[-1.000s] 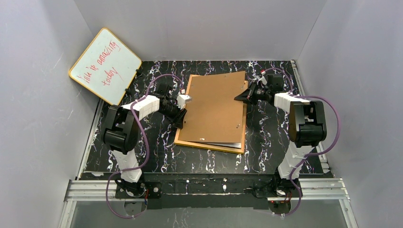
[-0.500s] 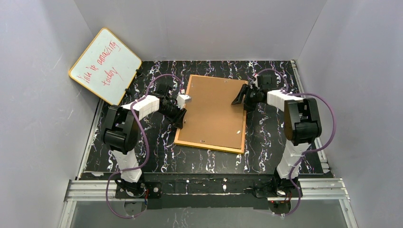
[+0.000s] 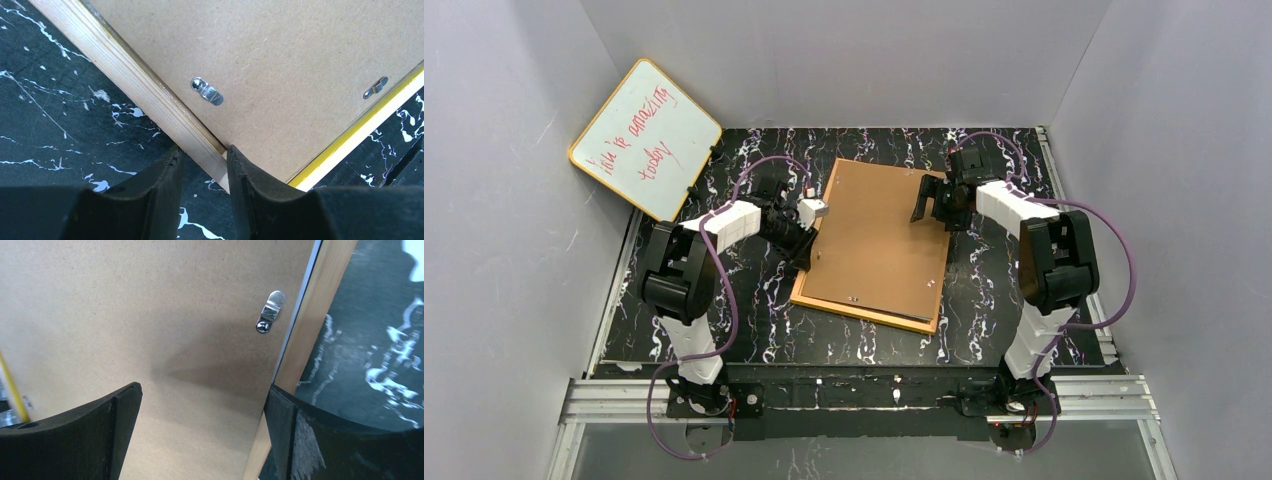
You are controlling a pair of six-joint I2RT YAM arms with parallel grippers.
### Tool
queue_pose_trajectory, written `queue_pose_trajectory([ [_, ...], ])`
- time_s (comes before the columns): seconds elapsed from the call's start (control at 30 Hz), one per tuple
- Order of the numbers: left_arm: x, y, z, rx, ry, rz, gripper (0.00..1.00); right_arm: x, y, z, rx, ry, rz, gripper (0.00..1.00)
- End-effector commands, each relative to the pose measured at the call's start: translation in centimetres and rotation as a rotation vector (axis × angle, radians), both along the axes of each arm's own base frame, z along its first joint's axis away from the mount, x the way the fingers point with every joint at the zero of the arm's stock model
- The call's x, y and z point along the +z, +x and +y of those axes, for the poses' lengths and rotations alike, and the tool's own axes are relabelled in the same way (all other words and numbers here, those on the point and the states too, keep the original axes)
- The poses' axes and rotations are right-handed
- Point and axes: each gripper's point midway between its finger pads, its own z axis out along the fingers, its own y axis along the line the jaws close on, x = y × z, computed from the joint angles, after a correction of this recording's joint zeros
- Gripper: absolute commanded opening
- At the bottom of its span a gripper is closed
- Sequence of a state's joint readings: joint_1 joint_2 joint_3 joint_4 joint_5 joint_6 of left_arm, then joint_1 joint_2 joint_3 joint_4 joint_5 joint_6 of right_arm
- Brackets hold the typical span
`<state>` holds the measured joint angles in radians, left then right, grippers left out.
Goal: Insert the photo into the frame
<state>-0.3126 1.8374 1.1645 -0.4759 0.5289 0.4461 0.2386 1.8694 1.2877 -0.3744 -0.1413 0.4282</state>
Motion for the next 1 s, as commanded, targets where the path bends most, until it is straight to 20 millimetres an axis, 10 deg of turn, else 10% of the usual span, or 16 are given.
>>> queue_pose_trajectory([
  [0.0, 0.6, -1.5, 0.5, -0.041, 0.017, 0.025, 0.31, 1.9, 0.3, -3.8, -0.044, -0.201, -0.043, 0.99],
  [0.7, 3.0, 0.1, 0.6, -0.008, -0.024, 0.005, 0.38, 2.5, -1.7, -0.6, -0.042, -0.006, -0.028, 0.86],
  [0.97, 5.3, -0.1, 0.7, -0.036, -0.061, -0.028, 0.64, 5.1, 3.4, -4.2, -0.138, -0.014, -0.176, 0.84],
])
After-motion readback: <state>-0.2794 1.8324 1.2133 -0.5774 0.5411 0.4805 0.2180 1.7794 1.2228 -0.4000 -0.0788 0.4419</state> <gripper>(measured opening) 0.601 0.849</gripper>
